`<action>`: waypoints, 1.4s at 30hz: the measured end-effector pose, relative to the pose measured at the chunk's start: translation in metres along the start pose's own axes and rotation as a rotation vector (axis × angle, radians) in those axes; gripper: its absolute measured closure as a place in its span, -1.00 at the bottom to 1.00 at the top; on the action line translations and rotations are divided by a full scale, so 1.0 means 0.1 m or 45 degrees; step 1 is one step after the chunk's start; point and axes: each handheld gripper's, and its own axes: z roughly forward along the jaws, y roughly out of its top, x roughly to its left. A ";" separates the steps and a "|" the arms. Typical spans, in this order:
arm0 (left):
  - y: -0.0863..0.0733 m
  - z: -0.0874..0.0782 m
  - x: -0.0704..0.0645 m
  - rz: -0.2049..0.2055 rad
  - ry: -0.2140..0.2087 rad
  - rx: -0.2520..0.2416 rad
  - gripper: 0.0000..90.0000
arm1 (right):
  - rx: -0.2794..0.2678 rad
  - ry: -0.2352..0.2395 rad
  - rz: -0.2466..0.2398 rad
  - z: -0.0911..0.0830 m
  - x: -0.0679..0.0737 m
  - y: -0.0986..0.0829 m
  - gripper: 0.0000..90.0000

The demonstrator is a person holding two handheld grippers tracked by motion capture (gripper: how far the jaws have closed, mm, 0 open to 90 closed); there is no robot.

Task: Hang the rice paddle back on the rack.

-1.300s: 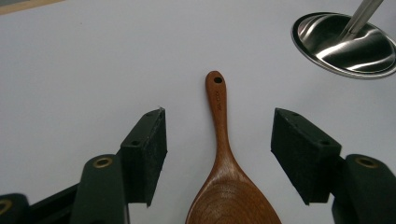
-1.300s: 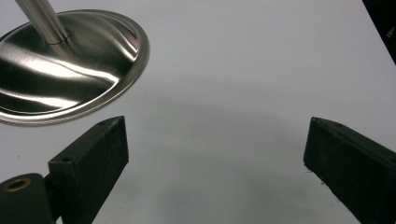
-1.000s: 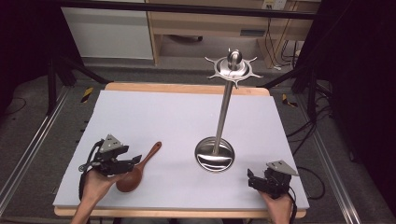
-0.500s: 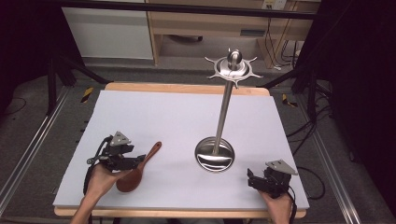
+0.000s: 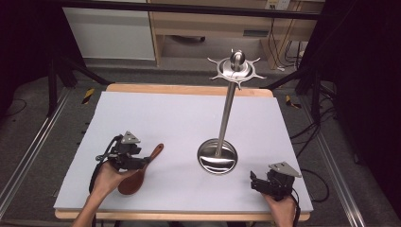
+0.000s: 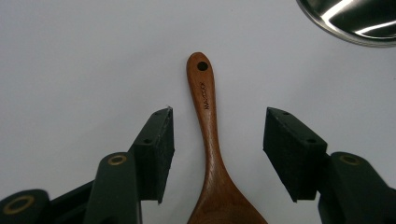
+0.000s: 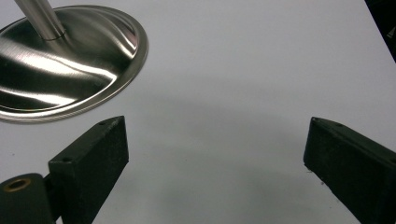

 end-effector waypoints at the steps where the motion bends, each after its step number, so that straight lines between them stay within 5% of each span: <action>1: 0.01 0.01 0.00 -0.002 -0.004 0.011 -0.04 | 0.001 0.000 0.000 0.00 0.00 0.00 -0.84; 25: 0.07 0.29 0.03 0.012 -0.030 0.259 0.25 | 0.007 -0.001 -0.009 0.01 0.00 0.00 -0.84; 42: 0.08 0.45 0.07 0.008 -0.034 0.360 0.52 | 0.012 0.006 -0.002 0.02 -0.01 0.00 -0.84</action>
